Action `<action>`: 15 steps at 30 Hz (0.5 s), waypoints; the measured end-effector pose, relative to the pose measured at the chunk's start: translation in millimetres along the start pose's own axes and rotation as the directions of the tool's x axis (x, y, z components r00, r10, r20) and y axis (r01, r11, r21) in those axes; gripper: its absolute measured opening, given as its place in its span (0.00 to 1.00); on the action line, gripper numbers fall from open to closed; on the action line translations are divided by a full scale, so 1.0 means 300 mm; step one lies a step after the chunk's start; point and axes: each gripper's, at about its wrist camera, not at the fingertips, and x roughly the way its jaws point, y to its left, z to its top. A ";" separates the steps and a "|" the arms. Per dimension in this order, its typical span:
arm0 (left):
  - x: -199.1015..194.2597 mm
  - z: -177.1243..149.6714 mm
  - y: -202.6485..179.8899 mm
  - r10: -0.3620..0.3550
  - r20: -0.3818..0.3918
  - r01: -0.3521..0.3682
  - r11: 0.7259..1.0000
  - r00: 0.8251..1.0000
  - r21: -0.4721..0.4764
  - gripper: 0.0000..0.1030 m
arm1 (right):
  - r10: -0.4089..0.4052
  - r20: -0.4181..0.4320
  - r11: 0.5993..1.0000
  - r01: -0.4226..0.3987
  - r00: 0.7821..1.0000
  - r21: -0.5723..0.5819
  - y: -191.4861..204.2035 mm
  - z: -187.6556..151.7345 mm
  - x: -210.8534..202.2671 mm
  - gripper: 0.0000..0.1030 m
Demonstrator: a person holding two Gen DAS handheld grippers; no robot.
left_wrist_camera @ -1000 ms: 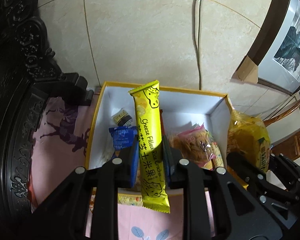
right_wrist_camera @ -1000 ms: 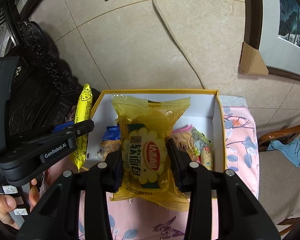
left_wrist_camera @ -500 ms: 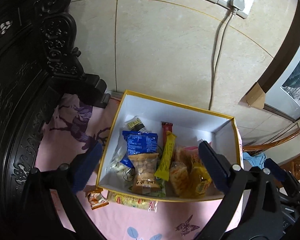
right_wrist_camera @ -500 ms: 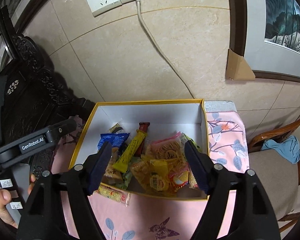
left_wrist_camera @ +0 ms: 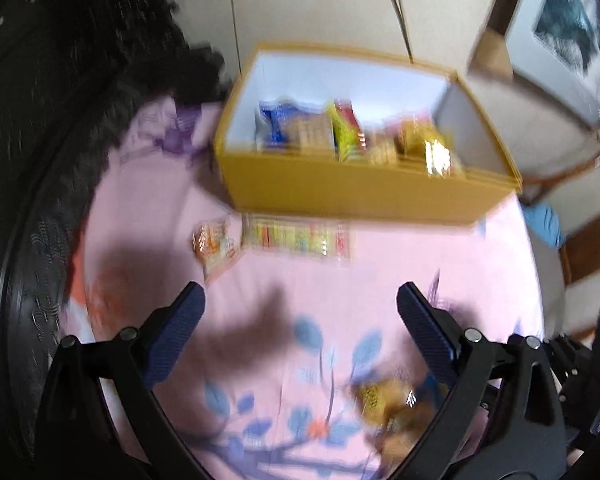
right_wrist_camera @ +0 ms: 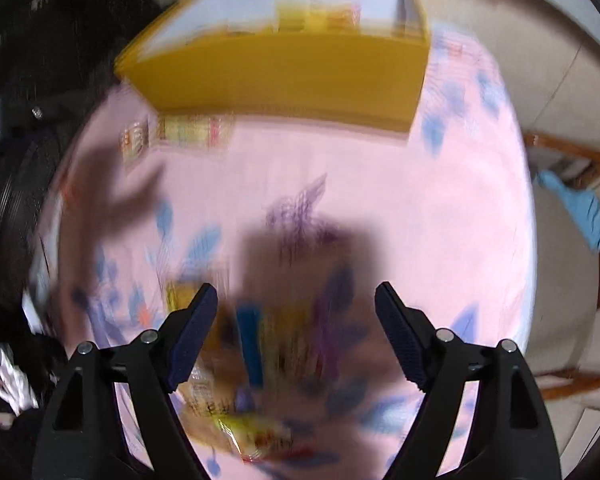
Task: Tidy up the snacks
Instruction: 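Grasp the white-ball candy bag with right gripper while left gripper grasps the round cake bag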
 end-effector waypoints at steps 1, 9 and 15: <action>0.008 -0.026 -0.002 -0.001 -0.017 0.001 1.000 1.000 0.004 0.95 | 0.003 -0.018 1.000 -0.003 1.000 -0.002 0.008 -0.028 0.024 0.79; 0.030 -0.129 0.012 -0.014 -0.083 0.014 1.000 0.996 0.008 0.95 | -0.069 -0.029 0.997 0.068 0.997 -0.037 0.036 -0.061 0.103 0.79; 0.003 -0.116 0.014 -0.020 -0.062 0.020 1.000 0.998 0.005 0.95 | -0.083 -0.057 0.996 0.082 0.995 -0.034 0.025 -0.051 0.162 0.79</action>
